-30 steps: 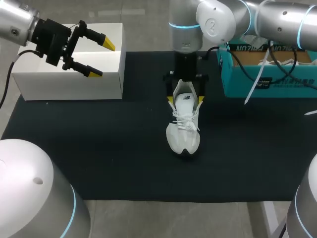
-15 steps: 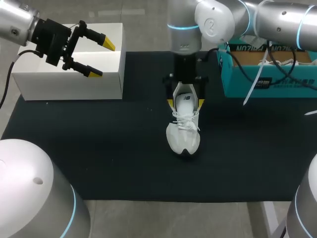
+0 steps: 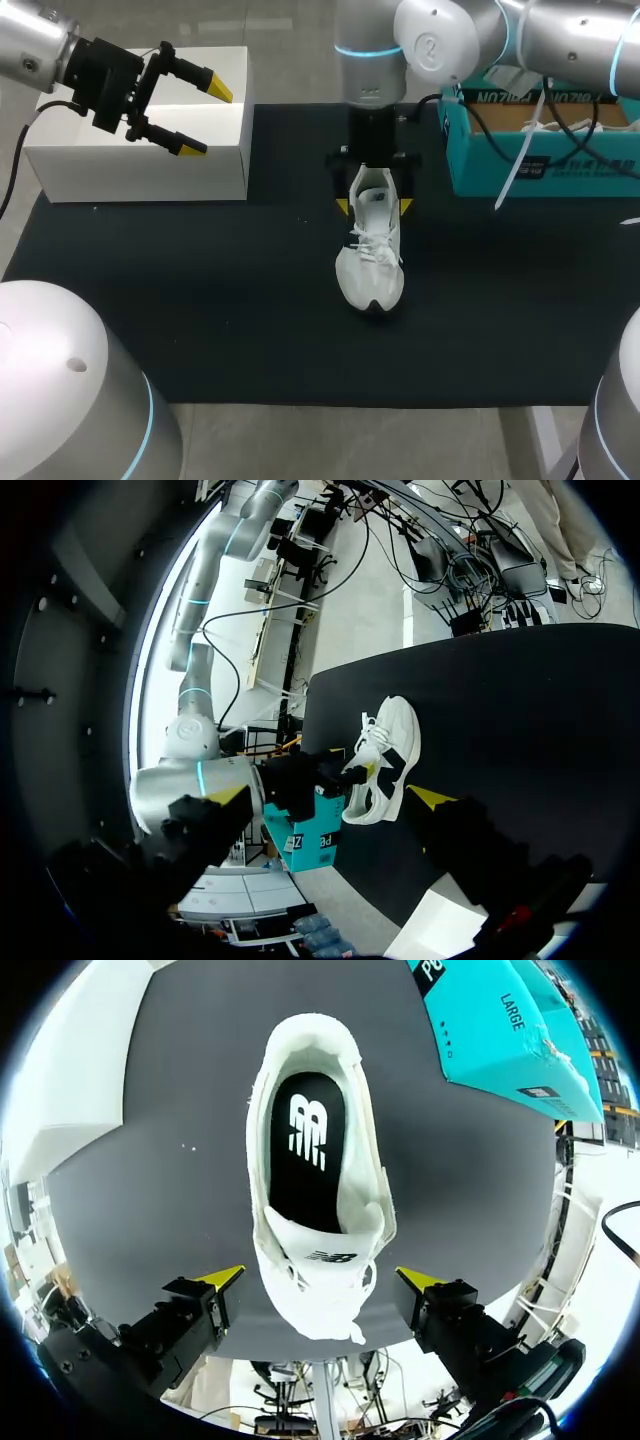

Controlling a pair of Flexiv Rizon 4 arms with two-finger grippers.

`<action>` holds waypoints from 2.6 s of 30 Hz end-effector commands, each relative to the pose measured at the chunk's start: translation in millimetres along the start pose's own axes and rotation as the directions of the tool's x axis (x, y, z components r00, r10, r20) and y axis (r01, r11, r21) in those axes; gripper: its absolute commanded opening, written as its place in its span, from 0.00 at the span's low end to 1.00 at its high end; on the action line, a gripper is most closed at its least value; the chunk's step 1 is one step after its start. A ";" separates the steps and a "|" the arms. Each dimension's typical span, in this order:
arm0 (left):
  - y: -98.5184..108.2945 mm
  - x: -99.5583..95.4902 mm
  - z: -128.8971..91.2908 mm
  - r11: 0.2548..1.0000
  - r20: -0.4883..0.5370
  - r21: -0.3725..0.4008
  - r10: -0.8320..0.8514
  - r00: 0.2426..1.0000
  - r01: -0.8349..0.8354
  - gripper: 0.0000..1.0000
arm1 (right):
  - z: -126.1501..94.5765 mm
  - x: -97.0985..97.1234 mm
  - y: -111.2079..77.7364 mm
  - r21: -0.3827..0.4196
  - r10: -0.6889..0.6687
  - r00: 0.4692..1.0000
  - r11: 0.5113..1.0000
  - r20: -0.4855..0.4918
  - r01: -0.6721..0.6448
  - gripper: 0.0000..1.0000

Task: Take the shoe out of the shoebox, open the shoe tongue, remove and reinsert the insole, then place the shoe into the shoebox

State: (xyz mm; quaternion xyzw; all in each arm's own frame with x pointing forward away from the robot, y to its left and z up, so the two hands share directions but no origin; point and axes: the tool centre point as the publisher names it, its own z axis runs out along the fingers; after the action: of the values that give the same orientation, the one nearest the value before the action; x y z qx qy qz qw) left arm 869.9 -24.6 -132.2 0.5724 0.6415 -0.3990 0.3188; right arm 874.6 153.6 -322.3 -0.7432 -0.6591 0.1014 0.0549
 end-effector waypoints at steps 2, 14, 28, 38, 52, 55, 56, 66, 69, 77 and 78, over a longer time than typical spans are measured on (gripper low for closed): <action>0.5 -0.2 -0.2 1.000 -0.003 0.001 0.001 1.000 -0.001 1.00 | -3.7 -2.8 -4.3 -0.045 -0.001 1.000 0.999 -0.020 0.000 0.00; 0.5 -0.2 -0.2 1.000 -0.003 0.001 0.001 1.000 -0.001 1.00 | -6.0 -7.6 -8.0 -0.084 0.030 0.999 0.996 -0.025 -0.032 0.00; 0.5 -0.2 -0.2 1.000 -0.003 0.001 0.001 1.000 -0.001 1.00 | 12.1 -5.2 8.0 -0.095 0.030 0.999 0.995 -0.045 -0.034 0.00; 0.5 -0.2 -0.2 1.000 -0.003 0.001 0.001 1.000 -0.001 1.00 | 18.9 -2.4 16.9 -0.083 0.023 0.999 0.996 -0.049 -0.027 0.00; 0.5 -0.2 -0.2 1.000 -0.003 0.001 0.001 1.000 -0.001 1.00 | 15.8 -12.6 15.6 -0.108 0.043 0.997 0.993 -0.066 -0.050 0.00; 0.5 -0.2 -0.2 1.000 -0.003 0.001 0.001 1.000 -0.001 1.00 | 20.2 -11.1 22.1 -0.104 0.036 0.996 0.994 -0.077 -0.044 0.00; 0.5 -0.2 -0.2 1.000 -0.003 0.001 0.001 1.000 -0.001 1.00 | 21.7 -10.7 23.6 -0.101 0.033 0.997 0.994 -0.076 -0.040 0.00; 0.5 -0.2 -0.2 1.000 -0.003 0.001 0.001 1.000 -0.001 1.00 | -2.5 -10.0 19.4 -0.155 -0.033 0.997 0.988 -0.070 0.022 0.00; 0.5 -0.2 -0.2 1.000 -0.003 0.001 0.001 1.000 -0.001 1.00 | -15.8 -7.9 17.3 -0.175 -0.158 0.982 0.975 -0.104 0.138 0.00; 0.5 -0.2 -0.2 1.000 -0.003 0.001 0.001 1.000 -0.001 1.00 | -42.5 13.1 -1.1 -0.251 -0.721 0.691 0.678 -0.044 0.691 0.00; 0.5 -0.2 -0.2 1.000 -0.003 0.001 0.001 1.000 -0.001 1.00 | -46.1 14.7 -3.4 -0.258 -0.760 0.648 0.635 -0.040 0.729 0.00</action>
State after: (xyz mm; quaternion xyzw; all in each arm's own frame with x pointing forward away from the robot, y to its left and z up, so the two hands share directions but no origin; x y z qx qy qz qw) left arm 869.9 -24.6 -132.2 0.5724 0.6415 -0.3990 0.3188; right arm 889.1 170.1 -286.0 -0.6181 -0.7841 -0.0295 0.0480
